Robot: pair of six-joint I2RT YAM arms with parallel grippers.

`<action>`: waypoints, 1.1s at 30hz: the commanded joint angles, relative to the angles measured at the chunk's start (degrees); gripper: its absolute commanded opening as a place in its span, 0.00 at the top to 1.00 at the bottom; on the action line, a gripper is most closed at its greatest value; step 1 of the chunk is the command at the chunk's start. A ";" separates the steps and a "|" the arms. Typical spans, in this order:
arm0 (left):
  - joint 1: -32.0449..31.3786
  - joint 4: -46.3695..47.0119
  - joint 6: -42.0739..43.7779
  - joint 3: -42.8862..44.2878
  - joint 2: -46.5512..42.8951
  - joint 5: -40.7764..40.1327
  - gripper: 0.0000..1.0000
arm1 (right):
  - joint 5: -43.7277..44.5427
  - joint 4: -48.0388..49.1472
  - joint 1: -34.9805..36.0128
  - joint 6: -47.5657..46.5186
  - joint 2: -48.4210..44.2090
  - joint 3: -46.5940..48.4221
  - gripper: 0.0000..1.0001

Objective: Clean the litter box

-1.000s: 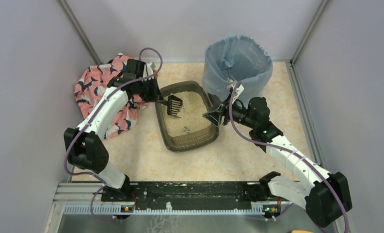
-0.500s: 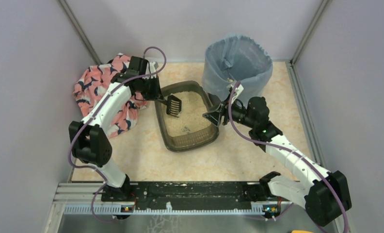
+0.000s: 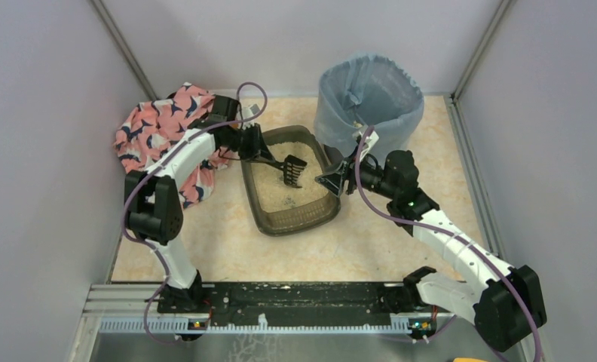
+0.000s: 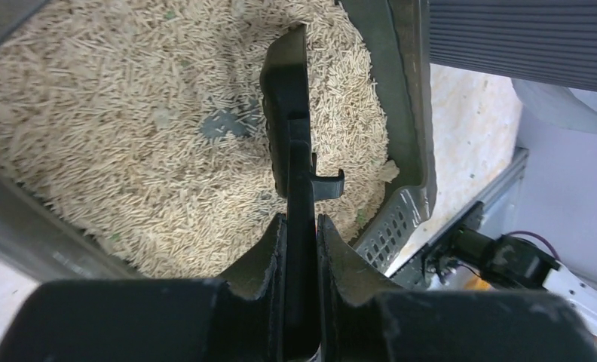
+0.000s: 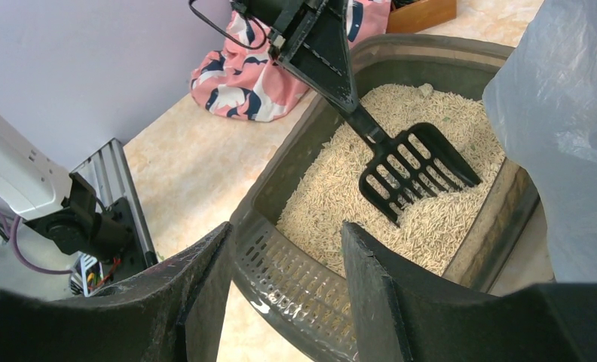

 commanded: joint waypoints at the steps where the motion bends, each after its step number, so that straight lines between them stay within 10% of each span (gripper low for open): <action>1: -0.62 2.22 -2.46 -3.07 3.78 10.09 1.00 | -0.14 2.59 -0.50 -0.64 -0.53 -0.13 0.45; 33: 0.40 55.25 -36.37 -41.00 -9.24 17.98 1.00 | -0.83 2.83 -0.50 -0.40 1.22 -0.05 0.45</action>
